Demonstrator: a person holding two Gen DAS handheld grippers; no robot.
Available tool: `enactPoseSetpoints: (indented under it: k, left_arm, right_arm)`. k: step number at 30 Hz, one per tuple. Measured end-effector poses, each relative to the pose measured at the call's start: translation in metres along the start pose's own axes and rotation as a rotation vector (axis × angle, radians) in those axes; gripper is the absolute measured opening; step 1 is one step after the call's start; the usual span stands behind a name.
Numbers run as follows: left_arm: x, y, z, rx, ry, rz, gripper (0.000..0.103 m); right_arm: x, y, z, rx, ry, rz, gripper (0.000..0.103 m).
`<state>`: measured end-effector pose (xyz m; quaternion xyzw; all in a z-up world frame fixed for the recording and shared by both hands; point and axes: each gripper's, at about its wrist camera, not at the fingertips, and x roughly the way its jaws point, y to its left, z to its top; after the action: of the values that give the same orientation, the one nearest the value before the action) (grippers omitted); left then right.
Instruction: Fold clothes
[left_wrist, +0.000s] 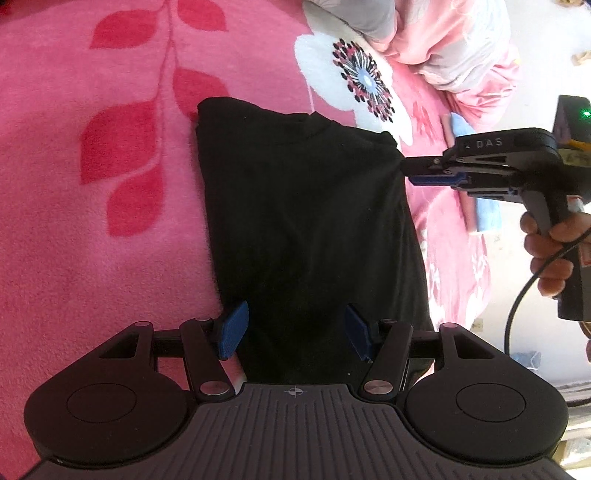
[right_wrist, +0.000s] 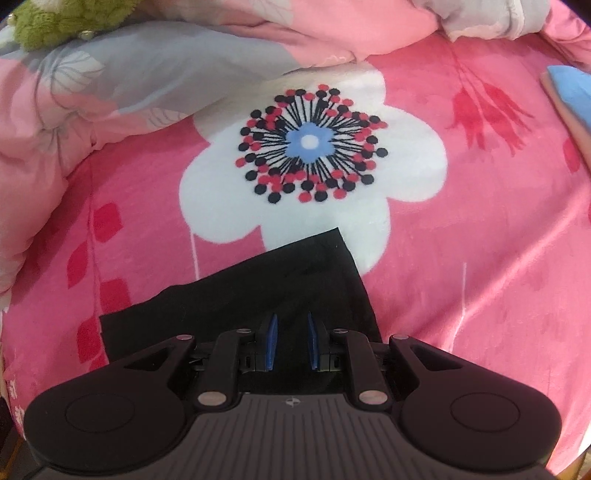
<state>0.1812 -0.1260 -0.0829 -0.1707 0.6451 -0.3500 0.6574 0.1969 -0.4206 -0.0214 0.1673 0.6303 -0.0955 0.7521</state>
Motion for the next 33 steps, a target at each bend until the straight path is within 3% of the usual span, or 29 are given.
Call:
enactPoseSetpoints:
  k: [11,21,27,33]
  left_arm:
    - [0.000,0.003,-0.004,-0.009,-0.022,-0.018,0.058]
    - [-0.002,0.001,-0.012,0.019,-0.069,-0.016,0.058]
    - [-0.005,-0.002,-0.026,0.071,-0.137,-0.003,0.058]
    - [-0.007,-0.003,-0.042,0.154,-0.222,-0.002,0.058]
  right_arm:
    - [0.012,-0.001,-0.007,0.012,0.026,-0.017,0.018]
    - [0.014,-0.008,-0.021,0.015,-0.004,-0.026,0.019]
    - [0.003,-0.025,-0.044,0.033,-0.108,-0.004,0.019]
    - [-0.010,-0.032,-0.058,-0.038,-0.300,0.096,0.019]
